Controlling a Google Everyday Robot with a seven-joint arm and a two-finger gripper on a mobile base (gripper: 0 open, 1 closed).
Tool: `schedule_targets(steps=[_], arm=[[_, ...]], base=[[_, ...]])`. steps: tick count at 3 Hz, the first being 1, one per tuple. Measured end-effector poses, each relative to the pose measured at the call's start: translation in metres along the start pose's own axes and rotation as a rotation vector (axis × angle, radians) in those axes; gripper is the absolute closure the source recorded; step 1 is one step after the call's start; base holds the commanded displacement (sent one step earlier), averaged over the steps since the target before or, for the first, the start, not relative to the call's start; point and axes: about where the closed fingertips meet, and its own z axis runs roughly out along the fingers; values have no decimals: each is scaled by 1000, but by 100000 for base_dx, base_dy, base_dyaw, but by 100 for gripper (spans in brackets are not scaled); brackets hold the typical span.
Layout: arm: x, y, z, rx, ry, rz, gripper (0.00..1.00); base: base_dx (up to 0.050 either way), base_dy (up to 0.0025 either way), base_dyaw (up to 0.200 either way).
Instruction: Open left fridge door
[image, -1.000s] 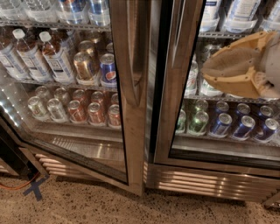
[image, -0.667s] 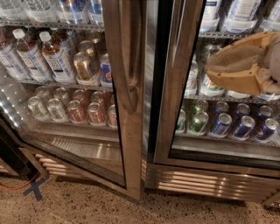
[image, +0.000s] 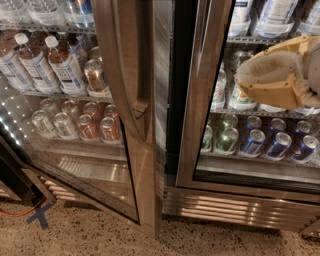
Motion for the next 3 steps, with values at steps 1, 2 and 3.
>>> schedule_targets(steps=[1,2,3], arm=[[0,0,0,0,0,0,11],[0,0,0,0,0,-1,0],[0,0,0,0,0,-1,0]], base=[[0,0,0],[0,0,0],[0,0,0]])
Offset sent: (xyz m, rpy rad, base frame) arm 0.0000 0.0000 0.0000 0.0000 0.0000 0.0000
